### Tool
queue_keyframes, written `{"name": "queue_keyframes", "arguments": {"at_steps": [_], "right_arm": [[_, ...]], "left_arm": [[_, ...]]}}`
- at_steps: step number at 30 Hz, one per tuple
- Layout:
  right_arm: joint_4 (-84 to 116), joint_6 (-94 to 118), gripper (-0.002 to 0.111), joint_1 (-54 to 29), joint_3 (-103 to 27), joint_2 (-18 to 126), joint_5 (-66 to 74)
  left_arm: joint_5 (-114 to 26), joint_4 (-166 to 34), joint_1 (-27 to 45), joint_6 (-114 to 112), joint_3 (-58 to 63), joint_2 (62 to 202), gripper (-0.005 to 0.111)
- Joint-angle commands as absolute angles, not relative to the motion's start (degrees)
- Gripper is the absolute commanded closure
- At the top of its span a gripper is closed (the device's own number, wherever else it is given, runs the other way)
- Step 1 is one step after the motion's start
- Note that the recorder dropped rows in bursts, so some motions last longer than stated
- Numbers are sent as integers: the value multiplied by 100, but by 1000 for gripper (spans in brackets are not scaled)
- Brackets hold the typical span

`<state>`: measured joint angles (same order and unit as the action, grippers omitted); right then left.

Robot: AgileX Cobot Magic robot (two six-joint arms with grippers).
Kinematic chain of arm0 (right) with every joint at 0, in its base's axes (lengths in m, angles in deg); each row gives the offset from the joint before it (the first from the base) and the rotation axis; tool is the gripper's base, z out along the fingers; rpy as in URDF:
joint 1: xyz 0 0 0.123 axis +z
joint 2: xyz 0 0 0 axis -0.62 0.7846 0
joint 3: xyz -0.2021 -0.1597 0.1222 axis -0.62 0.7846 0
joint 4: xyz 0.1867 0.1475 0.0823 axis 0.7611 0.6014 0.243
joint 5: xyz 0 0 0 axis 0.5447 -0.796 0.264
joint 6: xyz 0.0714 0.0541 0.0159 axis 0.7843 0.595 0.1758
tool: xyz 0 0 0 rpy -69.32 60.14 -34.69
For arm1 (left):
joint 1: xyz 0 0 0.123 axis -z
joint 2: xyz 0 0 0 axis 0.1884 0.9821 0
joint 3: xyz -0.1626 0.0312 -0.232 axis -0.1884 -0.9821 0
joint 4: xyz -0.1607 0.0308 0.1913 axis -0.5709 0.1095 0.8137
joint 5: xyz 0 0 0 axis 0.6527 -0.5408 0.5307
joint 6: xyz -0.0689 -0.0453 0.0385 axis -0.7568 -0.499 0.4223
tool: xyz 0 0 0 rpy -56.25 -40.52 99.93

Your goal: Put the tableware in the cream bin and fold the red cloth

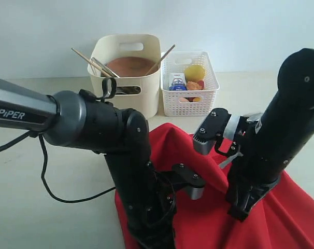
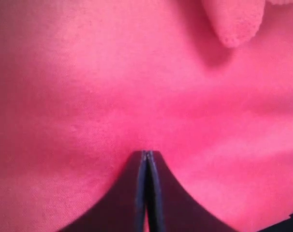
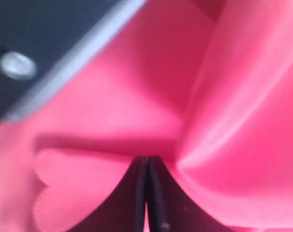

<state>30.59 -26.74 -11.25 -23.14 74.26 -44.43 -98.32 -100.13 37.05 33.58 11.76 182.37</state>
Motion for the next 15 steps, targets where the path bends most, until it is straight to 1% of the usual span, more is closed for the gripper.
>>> {"name": "queue_keyframes", "arguments": {"at_steps": [1,5,7,11,15], "right_arm": [[2766,-2192,108,-1101,-2284,7613,-4118],[2766,-1934,108,-1101,-2295,7927,-4067],[2640,-1591,108,-1101,-2324,8058,-3775],[1260,397,108,-1101,-2672,8143,-3195],[-406,2342,108,-1170,-2992,8171,-2962]], "left_arm": [[-9552,-9173,3712,2949,1061,18328,107],[-9552,-9162,3712,2814,1061,18328,107],[-9564,-9152,3712,2721,1061,18328,107],[-9697,-9138,3712,2711,1039,18328,107],[-9774,-8897,3712,2494,982,18304,107]]}}
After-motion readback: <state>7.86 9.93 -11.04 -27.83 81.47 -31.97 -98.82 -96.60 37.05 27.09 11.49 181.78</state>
